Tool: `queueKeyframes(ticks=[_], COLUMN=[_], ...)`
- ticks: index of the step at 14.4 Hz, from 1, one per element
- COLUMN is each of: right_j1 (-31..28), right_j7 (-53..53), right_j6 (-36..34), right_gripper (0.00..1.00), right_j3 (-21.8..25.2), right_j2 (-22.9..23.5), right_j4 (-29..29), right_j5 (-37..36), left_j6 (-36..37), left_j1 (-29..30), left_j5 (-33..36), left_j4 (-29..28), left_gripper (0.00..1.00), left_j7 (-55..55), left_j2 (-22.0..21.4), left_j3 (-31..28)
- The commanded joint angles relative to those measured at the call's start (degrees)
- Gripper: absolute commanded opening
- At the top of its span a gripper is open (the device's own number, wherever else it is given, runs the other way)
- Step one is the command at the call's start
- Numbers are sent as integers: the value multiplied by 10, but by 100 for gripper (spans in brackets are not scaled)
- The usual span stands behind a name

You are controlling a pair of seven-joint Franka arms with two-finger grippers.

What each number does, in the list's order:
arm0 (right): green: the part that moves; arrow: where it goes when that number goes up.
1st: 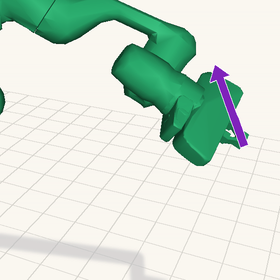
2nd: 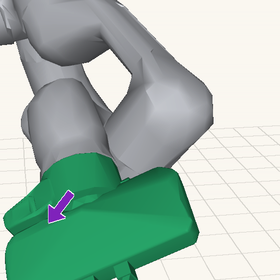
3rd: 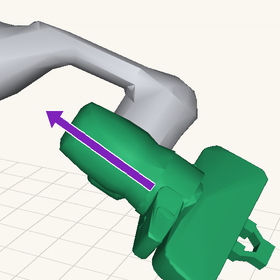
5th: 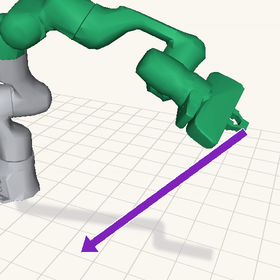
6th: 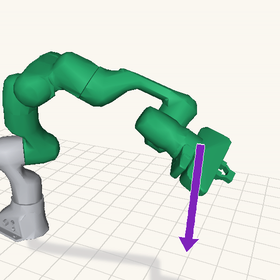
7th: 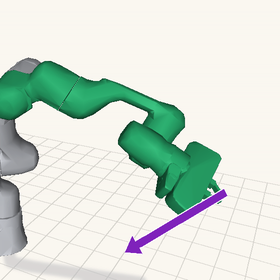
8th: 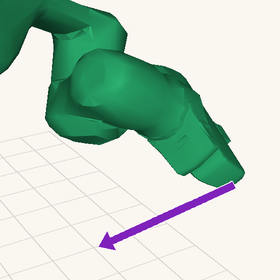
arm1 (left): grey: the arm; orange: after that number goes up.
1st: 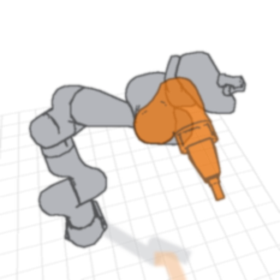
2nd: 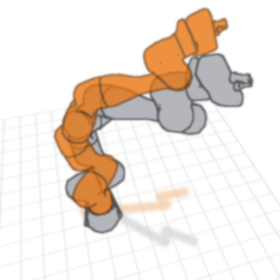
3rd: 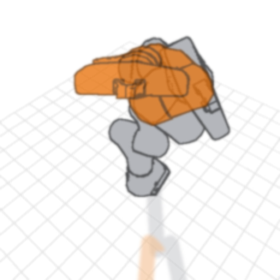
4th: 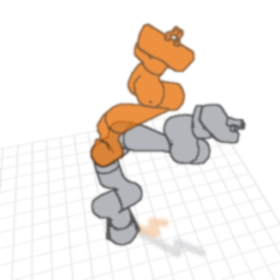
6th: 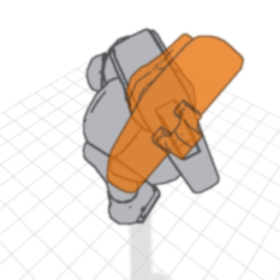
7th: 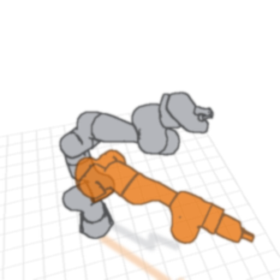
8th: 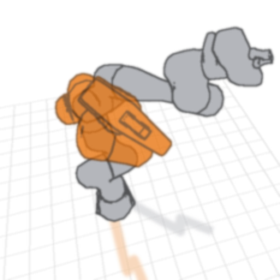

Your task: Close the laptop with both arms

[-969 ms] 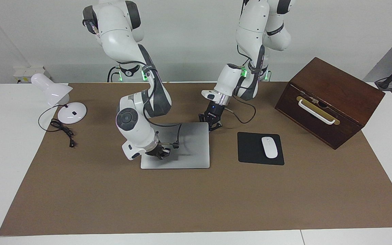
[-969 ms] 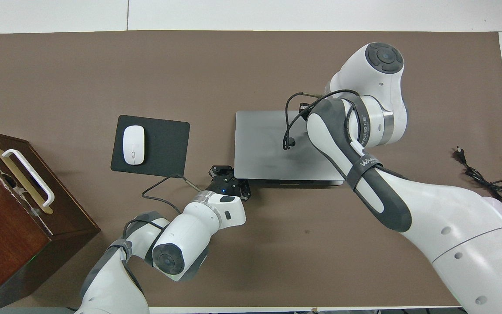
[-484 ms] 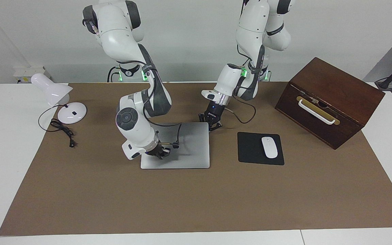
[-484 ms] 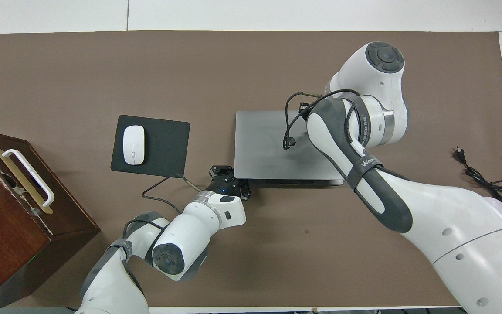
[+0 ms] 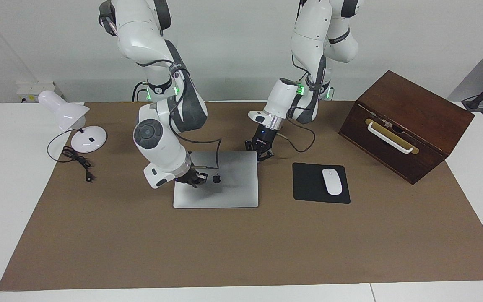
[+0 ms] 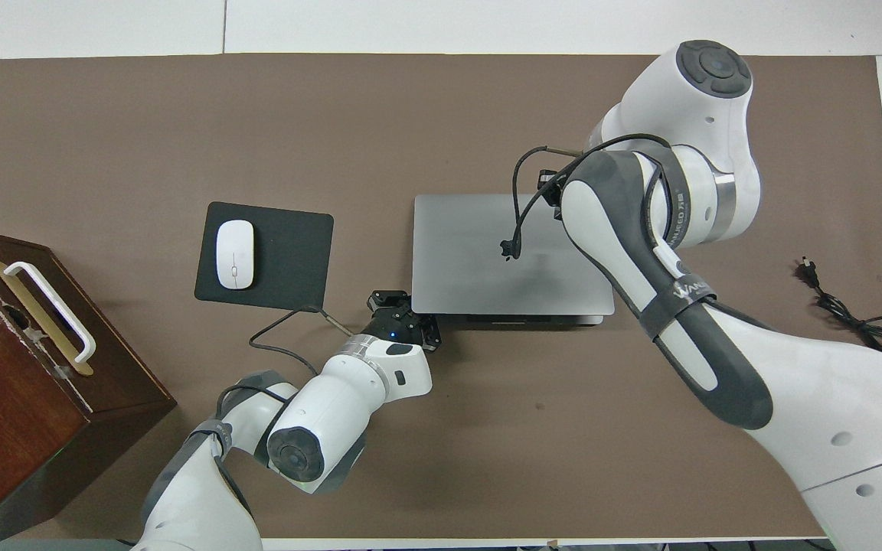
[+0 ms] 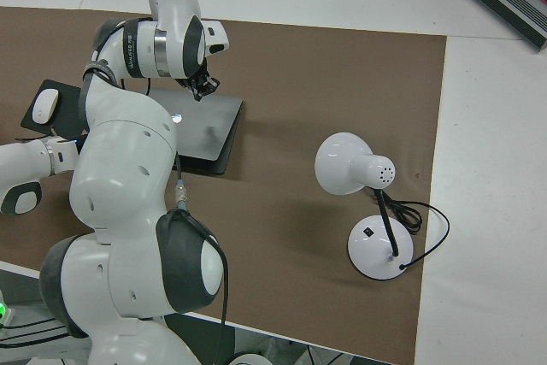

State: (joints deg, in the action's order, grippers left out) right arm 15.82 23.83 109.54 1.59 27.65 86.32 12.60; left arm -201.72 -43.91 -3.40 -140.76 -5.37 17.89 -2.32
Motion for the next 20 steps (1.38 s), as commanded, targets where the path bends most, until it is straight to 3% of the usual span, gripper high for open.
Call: queueKeyframes(ticks=[1,4,8,13,18,19,20], right_j1=[-22,-36,-83,-134,-158,-158,-158], right_j7=[3,-30,-147,-293,-349,-347,-345], right_j6=[-19,-40,-105,-111,-143,-150,-150], right_gripper=[0,0,0,0,0,9,29], right_j3=[-4,-3,-3,-3,-4,-4,-4], right_j2=[-20,-48,-53,-90,-147,-163,-181], right_j4=[1,-9,-73,-74,-63,-52,-38], right_j5=[-34,-93,-161,-197,-198,-195,-191], left_j6=[18,18,21,53,63,71,87], left_j1=[-6,-6,-6,-5,-6,-6,-6], left_j5=[11,11,10,10,10,9,9], left_j4=[-39,-39,-40,-42,-47,-47,-46], left_gripper=[0,0,0,0,0,0,0], left_j7=[4,5,8,9,9,9,9], left_j2=[24,22,17,-7,-23,-25,-32], left_j3=[3,3,6,7,7,8,8])
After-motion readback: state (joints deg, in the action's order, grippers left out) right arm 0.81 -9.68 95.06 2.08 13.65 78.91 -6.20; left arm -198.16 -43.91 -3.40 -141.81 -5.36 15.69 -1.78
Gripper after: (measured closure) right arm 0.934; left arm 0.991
